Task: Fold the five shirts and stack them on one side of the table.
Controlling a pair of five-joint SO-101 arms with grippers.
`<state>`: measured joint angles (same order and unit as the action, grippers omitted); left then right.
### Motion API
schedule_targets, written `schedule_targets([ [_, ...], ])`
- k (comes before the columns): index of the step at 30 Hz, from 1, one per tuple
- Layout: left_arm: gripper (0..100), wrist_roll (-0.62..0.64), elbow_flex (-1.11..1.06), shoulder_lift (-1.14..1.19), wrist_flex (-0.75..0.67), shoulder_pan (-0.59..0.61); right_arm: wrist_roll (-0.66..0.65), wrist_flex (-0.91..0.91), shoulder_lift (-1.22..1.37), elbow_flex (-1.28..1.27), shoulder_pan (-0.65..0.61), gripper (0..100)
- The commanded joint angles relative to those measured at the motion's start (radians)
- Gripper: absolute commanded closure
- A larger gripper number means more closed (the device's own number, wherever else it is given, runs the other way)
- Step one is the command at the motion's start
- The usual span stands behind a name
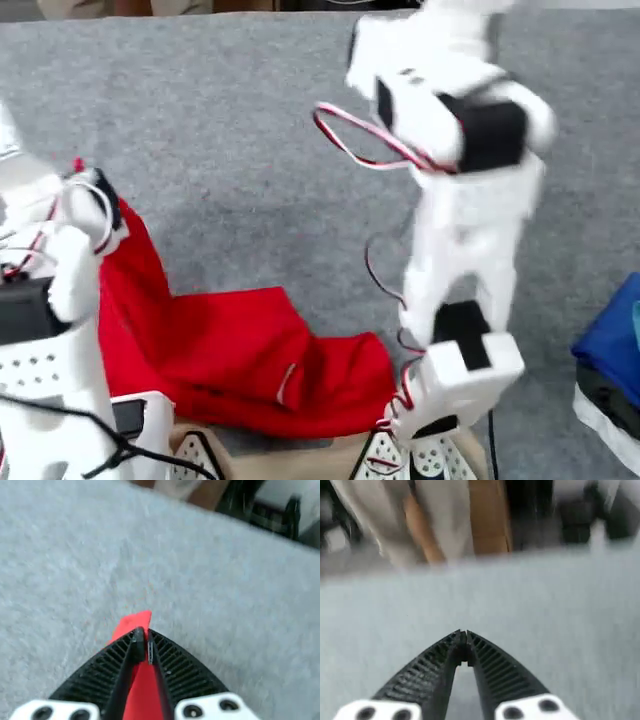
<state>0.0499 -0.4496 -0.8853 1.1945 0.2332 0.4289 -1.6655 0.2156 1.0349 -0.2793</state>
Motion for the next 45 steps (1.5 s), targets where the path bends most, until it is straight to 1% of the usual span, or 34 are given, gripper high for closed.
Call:
schedule_targets([
  [1,98,-0.035,-0.086,0.002,-0.038,-0.04,-0.014,-0.126,0.033,-0.054,-0.054,89.9],
  [4,98,-0.037,-0.141,0.004,-0.04,-0.044,-0.049,-0.121,0.027,-0.194,-0.084,84.8],
  [6,98,-0.051,-0.164,0.005,-0.041,-0.044,-0.078,-0.121,0.018,-0.323,-0.142,84.6],
  [12,98,-0.095,-0.193,0.005,-0.038,-0.04,-0.069,-0.117,0.016,-0.688,-0.283,84.6],
  [21,98,-0.095,-0.193,0.005,-0.034,-0.044,-0.069,-0.114,0.025,-0.911,-0.366,84.6],
  [26,98,-0.094,-0.19,0.005,-0.034,-0.044,-0.069,-0.025,0.024,-1.041,-0.378,84.3],
  [32,98,-0.092,-0.193,0.007,-0.034,-0.046,-0.063,0.091,0.025,-1.09,-0.384,84.3],
  [36,98,-0.092,-0.193,0.007,-0.034,-0.046,0.04,0.124,0.025,-1.07,-0.39,84.3],
  [41,98,-0.091,-0.193,0.007,-0.034,-0.04,0.138,0.169,0.051,-1.063,-0.467,84.3],
  [45,98,-0.091,-0.193,0.005,-0.032,-0.037,0.18,0.195,0.127,-1.059,-0.506,84.3],
])
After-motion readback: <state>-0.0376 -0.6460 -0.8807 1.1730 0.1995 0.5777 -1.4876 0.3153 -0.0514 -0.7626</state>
